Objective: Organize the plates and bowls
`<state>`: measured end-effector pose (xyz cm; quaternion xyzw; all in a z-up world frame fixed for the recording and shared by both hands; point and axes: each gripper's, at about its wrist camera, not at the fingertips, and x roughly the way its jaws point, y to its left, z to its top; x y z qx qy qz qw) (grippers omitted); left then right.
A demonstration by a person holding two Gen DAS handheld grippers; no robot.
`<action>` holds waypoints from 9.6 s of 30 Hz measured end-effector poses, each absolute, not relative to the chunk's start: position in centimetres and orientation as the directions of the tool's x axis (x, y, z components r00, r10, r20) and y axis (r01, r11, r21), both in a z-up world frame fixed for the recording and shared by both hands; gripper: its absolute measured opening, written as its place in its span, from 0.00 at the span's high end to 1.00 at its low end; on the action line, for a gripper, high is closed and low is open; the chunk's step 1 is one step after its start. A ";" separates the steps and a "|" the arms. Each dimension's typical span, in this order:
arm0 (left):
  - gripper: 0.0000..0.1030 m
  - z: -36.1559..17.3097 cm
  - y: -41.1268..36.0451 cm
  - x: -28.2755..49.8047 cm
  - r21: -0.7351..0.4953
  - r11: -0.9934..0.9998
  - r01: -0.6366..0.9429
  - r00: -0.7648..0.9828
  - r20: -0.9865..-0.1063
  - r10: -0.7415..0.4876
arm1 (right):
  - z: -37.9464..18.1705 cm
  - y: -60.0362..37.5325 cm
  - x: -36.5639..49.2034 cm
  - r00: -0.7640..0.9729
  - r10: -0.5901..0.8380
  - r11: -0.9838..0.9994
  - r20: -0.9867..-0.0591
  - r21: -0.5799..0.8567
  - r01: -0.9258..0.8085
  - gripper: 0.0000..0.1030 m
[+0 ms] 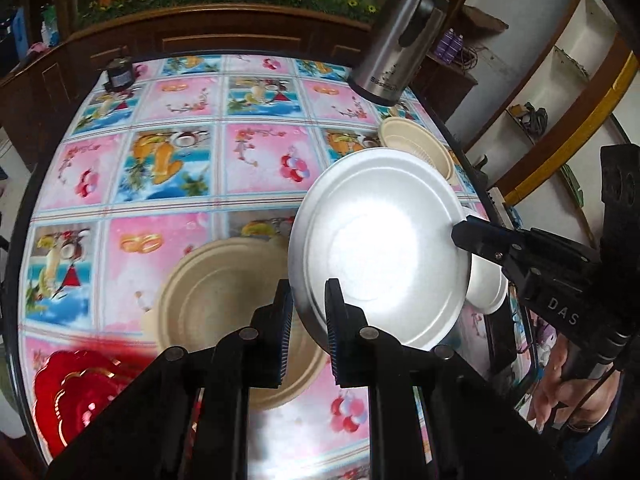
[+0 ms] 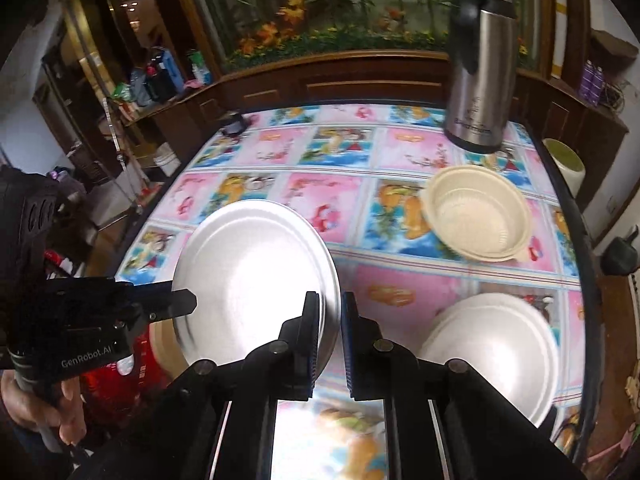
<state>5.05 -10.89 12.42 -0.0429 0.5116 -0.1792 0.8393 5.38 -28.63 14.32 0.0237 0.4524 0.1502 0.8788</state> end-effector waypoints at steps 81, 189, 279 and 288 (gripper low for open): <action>0.51 10.1 4.9 -5.6 -0.278 0.957 0.086 0.512 -0.812 -0.281 | 8.7 -21.0 0.5 0.431 0.535 0.845 -0.727 0.446 -0.295 0.60; 0.70 8.0 -7.6 -6.9 -0.211 0.941 0.264 0.528 -0.785 -0.324 | 7.6 -29.0 -8.3 0.596 0.543 0.810 -0.591 0.557 -0.186 0.83; 0.52 11.0 7.6 -10.4 -0.273 0.960 -0.056 0.661 -0.731 -0.169 | 7.1 -21.7 -6.4 0.494 0.695 0.694 -0.522 0.667 -0.271 0.65; 0.52 12.0 -2.3 -8.3 -0.278 0.948 0.156 0.573 -0.756 -0.316 | 8.7 -31.4 -7.0 0.658 0.600 0.711 -0.455 0.679 -0.180 0.64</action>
